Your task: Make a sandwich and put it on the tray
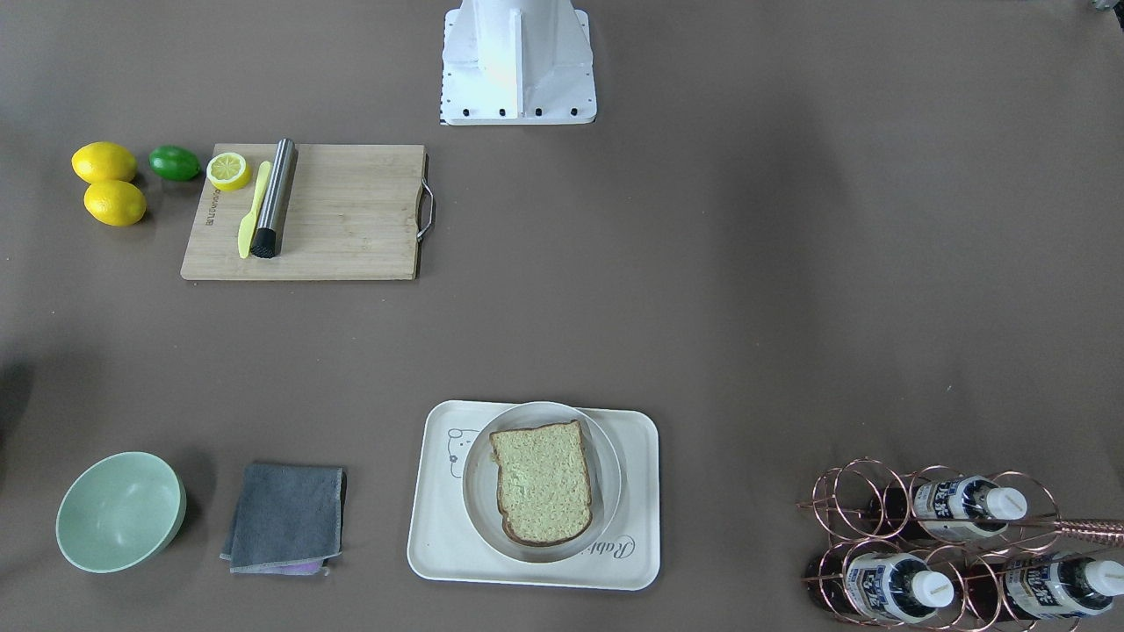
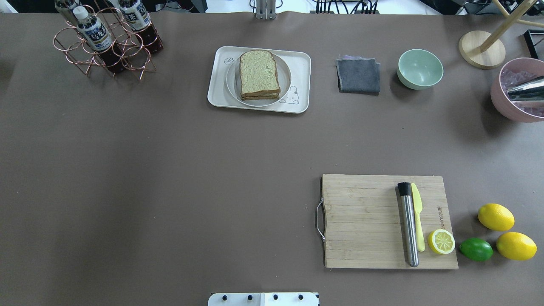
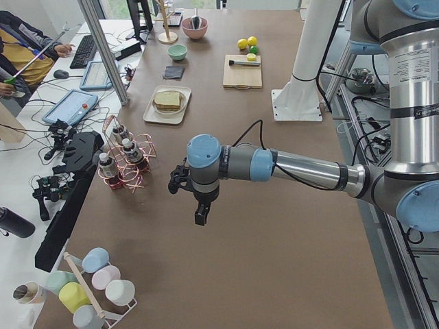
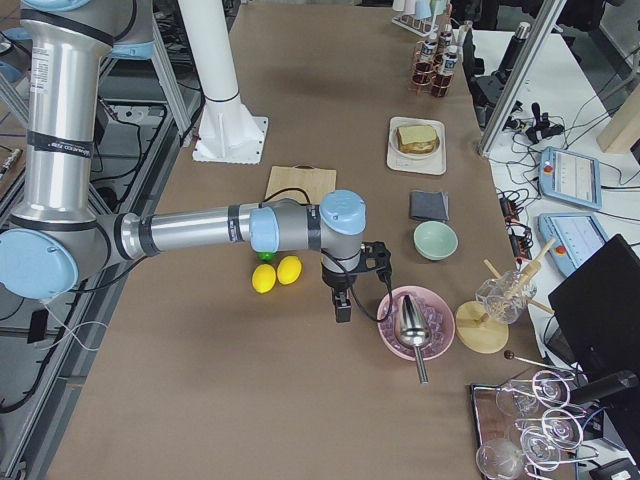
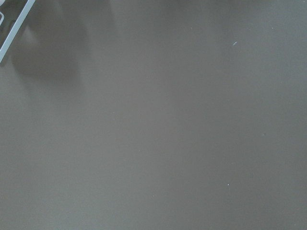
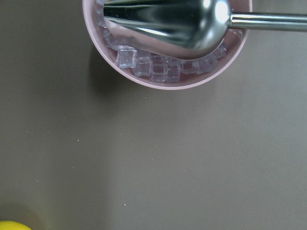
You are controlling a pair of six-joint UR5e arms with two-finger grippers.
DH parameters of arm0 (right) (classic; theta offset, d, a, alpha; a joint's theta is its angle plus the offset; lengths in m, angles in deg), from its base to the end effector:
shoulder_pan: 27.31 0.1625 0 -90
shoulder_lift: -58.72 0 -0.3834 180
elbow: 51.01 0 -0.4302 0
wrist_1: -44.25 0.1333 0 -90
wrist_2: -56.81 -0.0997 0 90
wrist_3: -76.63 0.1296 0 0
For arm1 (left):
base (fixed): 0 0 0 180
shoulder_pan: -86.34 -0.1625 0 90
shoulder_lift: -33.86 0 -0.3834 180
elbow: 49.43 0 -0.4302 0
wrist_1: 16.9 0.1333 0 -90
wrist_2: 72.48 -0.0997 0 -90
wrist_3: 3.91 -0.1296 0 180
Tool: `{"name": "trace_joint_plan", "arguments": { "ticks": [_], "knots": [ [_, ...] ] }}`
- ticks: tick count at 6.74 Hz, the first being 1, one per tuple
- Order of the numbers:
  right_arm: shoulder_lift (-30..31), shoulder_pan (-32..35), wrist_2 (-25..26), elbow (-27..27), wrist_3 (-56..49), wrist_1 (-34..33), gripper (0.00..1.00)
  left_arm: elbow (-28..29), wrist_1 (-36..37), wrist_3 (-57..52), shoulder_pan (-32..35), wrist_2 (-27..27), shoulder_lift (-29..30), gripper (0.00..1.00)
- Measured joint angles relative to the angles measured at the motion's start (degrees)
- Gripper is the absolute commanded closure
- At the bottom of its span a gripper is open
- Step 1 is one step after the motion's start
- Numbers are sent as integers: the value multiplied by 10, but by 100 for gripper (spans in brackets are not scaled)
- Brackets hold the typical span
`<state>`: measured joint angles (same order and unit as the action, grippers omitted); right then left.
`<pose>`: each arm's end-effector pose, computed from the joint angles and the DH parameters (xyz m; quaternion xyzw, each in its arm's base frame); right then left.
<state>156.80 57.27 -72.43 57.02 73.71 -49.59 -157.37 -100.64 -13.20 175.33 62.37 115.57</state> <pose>0.0058 -0.4824 0.5570 0.0429 -0.3363 -0.0862 0.9368 -0.0335 -0.4745 0.5556 0.0548 0.3783 0.0942 0.9192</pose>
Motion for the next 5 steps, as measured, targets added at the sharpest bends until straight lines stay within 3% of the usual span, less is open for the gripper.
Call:
{"name": "trace_joint_plan", "arguments": {
  "ticks": [5],
  "knots": [
    [-112, -31, 49, -57, 5, -48, 0, 28, 0, 4, 12, 1, 5, 3]
  ]
}}
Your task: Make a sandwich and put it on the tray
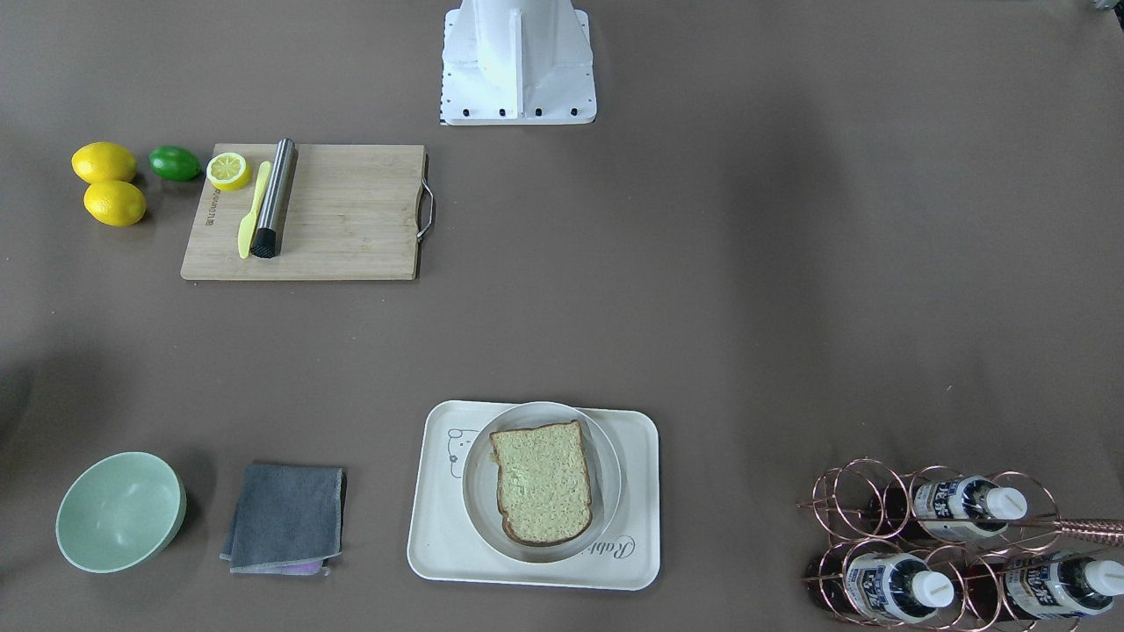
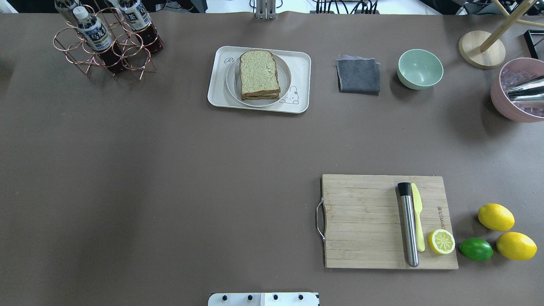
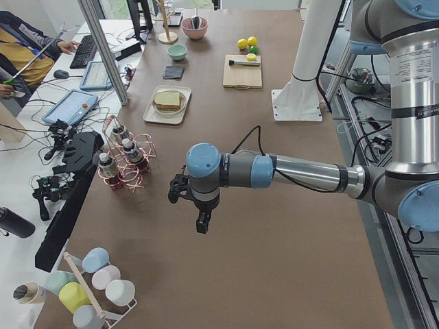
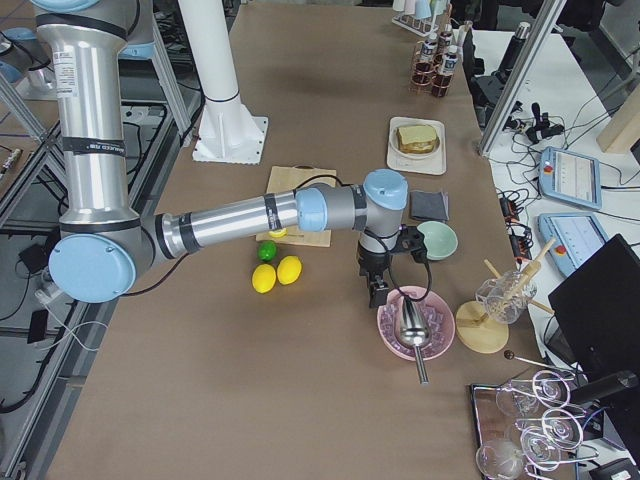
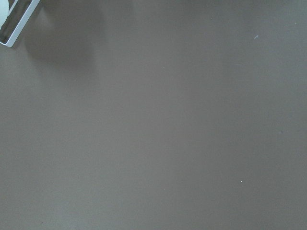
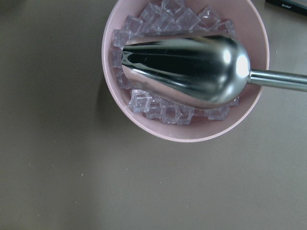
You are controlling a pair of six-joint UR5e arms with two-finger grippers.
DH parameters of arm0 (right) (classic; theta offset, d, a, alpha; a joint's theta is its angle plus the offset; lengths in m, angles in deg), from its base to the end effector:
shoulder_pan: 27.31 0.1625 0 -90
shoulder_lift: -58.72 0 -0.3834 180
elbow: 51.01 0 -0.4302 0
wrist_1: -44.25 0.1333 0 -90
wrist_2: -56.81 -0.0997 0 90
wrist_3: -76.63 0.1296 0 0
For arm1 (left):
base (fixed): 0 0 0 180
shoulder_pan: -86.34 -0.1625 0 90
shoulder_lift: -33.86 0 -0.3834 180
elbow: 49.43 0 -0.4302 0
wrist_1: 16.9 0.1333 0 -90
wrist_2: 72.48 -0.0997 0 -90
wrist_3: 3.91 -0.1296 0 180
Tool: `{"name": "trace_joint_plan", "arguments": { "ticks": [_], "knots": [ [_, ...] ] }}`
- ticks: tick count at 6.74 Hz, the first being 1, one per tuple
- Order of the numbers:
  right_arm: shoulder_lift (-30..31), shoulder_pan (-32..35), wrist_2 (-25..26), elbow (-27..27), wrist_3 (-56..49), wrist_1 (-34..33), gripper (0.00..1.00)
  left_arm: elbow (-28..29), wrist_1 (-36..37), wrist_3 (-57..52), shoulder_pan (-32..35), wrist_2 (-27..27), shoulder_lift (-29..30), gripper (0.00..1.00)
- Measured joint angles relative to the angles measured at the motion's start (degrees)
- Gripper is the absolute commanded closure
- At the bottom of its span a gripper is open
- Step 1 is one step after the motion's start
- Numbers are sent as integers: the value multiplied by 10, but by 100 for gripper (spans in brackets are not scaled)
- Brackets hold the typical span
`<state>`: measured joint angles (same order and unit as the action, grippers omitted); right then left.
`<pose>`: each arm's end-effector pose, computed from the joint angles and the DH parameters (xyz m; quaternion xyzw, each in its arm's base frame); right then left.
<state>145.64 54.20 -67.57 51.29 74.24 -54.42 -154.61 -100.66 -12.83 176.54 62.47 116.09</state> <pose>-0.0213 -0.5498 0.5258 0.0401 -0.2976 -0.1076 0.9478 -0.0434 -0.4762 0.5766 0.0398 0.3803 0.0741 0.9210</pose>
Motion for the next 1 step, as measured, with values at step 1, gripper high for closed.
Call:
{"name": "trace_joint_plan", "arguments": {
  "ticks": [1],
  "knots": [
    [-19, -6, 6, -15, 0, -9, 0, 2, 0, 6, 0, 1, 4, 3]
  ]
}}
